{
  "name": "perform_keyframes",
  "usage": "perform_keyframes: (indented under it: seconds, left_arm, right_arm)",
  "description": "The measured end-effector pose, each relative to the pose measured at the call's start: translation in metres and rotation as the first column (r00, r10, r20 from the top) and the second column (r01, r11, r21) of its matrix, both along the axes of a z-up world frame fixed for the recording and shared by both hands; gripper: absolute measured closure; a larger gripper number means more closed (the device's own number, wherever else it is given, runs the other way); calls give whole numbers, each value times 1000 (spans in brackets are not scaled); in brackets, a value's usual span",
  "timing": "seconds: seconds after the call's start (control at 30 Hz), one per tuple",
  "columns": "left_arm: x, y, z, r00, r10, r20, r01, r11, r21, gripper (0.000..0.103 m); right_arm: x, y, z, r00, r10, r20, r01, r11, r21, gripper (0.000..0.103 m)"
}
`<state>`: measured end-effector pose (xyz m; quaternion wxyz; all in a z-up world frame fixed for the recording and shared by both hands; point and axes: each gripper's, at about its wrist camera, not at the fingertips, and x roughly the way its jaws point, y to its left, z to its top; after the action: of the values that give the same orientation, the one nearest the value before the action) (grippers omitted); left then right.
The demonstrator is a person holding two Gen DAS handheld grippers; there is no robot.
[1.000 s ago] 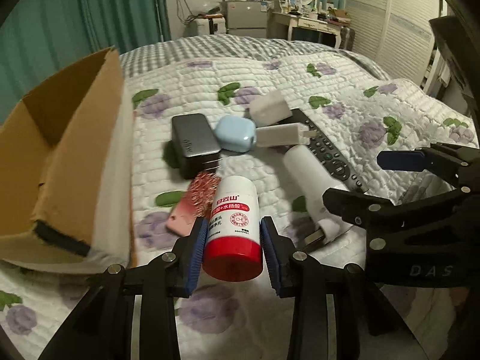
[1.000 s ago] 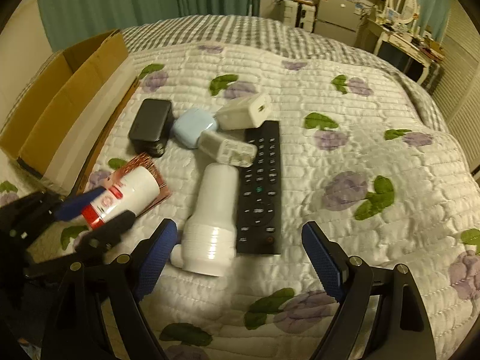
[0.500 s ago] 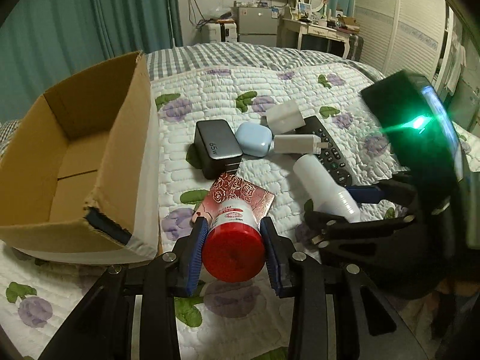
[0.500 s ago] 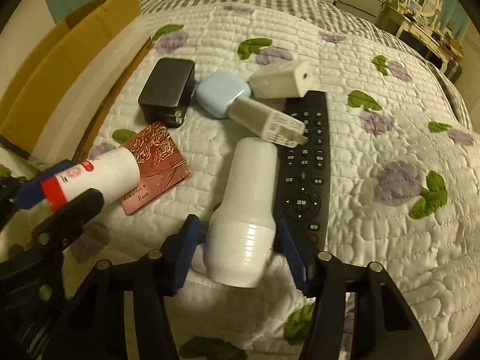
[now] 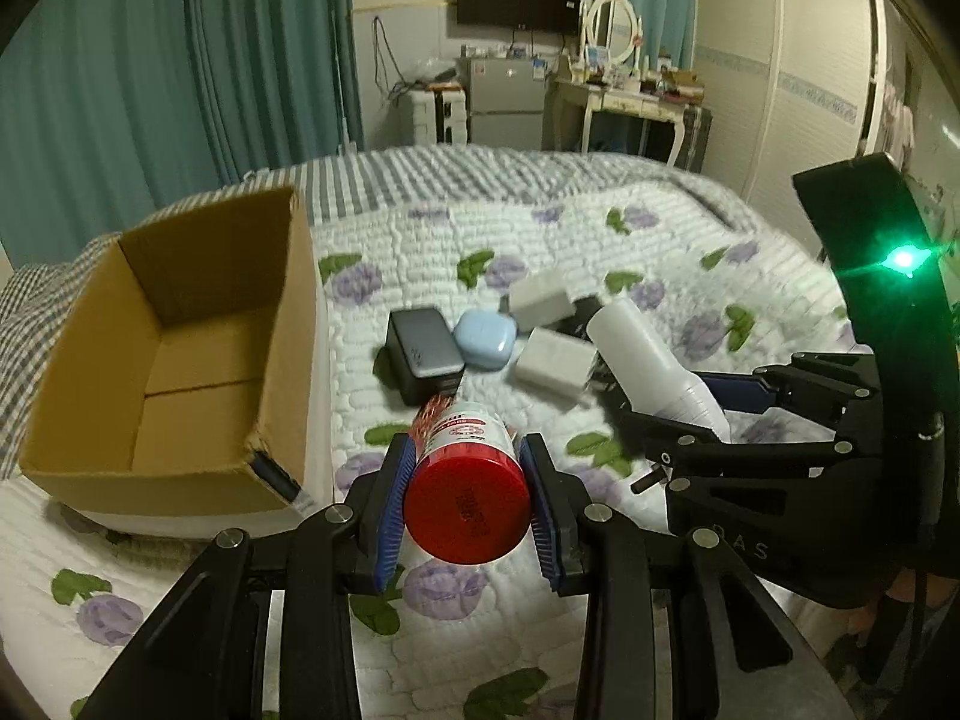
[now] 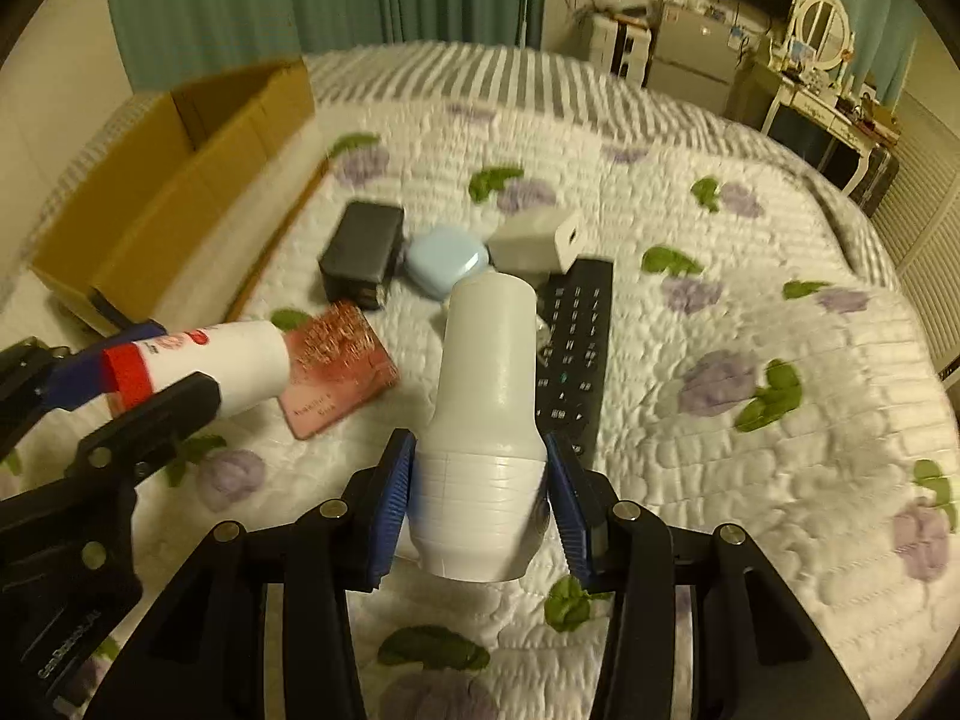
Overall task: Organize rigid objects
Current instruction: 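Carry both bottles over the cardboard box and open both tools to drop them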
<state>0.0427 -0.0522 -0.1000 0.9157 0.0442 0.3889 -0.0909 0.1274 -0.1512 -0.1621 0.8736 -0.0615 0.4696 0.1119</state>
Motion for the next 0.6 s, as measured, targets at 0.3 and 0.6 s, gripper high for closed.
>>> perform_keyframes:
  seconds: [0.3,0.6]
  left_arm:
    - [4,33,74,990,53,134,-47,998,-49,67]
    - [37,103,124,967,149,209,-144,989,-39,67]
  right_arm:
    - [-4,16,82,986,56,158,-62,998,31,59]
    - [24,78,148,947,174,270,-195,979,52,59]
